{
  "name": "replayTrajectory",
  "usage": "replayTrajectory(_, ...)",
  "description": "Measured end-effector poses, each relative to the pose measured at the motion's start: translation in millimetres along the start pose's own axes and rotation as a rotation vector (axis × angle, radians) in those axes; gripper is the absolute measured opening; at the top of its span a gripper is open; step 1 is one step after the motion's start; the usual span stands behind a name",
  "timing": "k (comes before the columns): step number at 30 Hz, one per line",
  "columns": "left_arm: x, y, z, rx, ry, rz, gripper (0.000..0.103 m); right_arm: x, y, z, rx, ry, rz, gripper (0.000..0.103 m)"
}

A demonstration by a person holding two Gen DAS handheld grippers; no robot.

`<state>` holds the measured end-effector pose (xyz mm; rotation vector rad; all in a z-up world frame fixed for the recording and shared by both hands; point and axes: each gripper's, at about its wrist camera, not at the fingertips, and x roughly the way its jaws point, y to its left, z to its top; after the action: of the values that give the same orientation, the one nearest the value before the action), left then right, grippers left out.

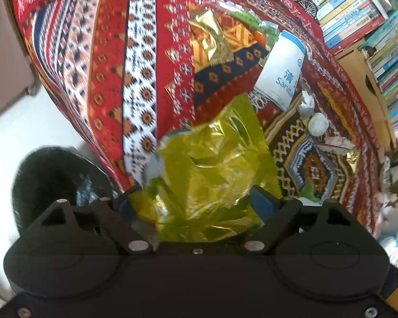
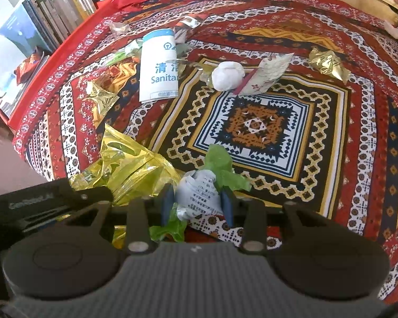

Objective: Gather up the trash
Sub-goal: 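Carry both held wrappers off the table toward the black trash bin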

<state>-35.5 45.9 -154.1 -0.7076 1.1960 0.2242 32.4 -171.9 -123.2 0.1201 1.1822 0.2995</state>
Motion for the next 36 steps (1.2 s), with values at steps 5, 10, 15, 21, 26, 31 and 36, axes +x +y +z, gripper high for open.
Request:
replayTrajectory(5, -2, -1, 0, 0.002, -0.004, -0.019, 0.071, -1, -2, -1, -0.002, 0.005, 0.007, 0.044)
replayTrajectory(10, -13, -2, -6, 0.038, -0.038, -0.008, 0.064, -2, 0, -1, -0.006, 0.007, 0.016, 0.044)
replayTrajectory(15, -28, -2, -9, 0.083, -0.077, 0.011, 0.062, -5, 5, -3, -0.004, 0.005, 0.031, 0.044)
replayTrajectory(21, -54, 18, -10, 0.052, -0.136, 0.006, 0.061, -8, 19, -12, -0.04, 0.009, 0.031, 0.043)
replayTrajectory(26, -72, 43, -14, 0.022, -0.169, 0.028, 0.061, -13, 37, -21, -0.077, 0.004, 0.038, 0.043)
replayTrajectory(31, -89, 73, -22, -0.008, -0.191, 0.071, 0.061, -14, 58, -36, -0.108, 0.016, 0.069, 0.038)
replayTrajectory(36, -104, 103, -33, -0.01, -0.19, 0.126, 0.062, -18, 83, -56, -0.149, 0.024, 0.099, 0.038)
